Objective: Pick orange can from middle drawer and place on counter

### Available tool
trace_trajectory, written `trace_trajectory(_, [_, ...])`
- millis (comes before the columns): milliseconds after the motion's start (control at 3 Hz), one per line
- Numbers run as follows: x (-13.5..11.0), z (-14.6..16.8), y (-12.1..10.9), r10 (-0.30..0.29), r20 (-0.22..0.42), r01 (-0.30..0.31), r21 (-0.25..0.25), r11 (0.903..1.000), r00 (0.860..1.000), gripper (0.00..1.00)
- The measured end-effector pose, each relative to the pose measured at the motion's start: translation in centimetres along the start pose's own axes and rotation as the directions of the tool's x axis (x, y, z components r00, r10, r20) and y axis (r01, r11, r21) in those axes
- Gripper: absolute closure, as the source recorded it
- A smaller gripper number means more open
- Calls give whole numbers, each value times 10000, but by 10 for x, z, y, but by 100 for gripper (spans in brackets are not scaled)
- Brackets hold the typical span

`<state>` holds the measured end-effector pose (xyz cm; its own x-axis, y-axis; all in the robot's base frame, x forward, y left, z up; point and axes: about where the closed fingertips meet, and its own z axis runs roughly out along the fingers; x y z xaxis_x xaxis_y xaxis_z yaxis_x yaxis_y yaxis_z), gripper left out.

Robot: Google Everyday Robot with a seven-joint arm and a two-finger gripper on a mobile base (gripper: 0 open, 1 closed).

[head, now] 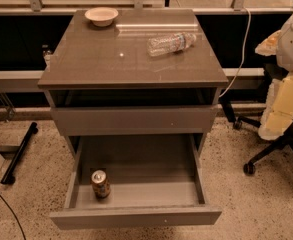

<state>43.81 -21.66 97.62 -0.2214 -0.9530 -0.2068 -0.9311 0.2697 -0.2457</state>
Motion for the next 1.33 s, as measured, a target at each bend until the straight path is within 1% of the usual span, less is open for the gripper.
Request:
trace_trajectory(333, [0,0,0,0,0,0,0,10000,10000,0])
trace_trajectory(667, [-9,14,3,143,522,-143,2,9999,9985,0])
trace_trajectory(1000, [-26,39,11,314,1080,-308,-68,9995,9937,0])
trace_trajectory(1333, [-46,81,24,517,1778,-454,-396,9982,9827,0])
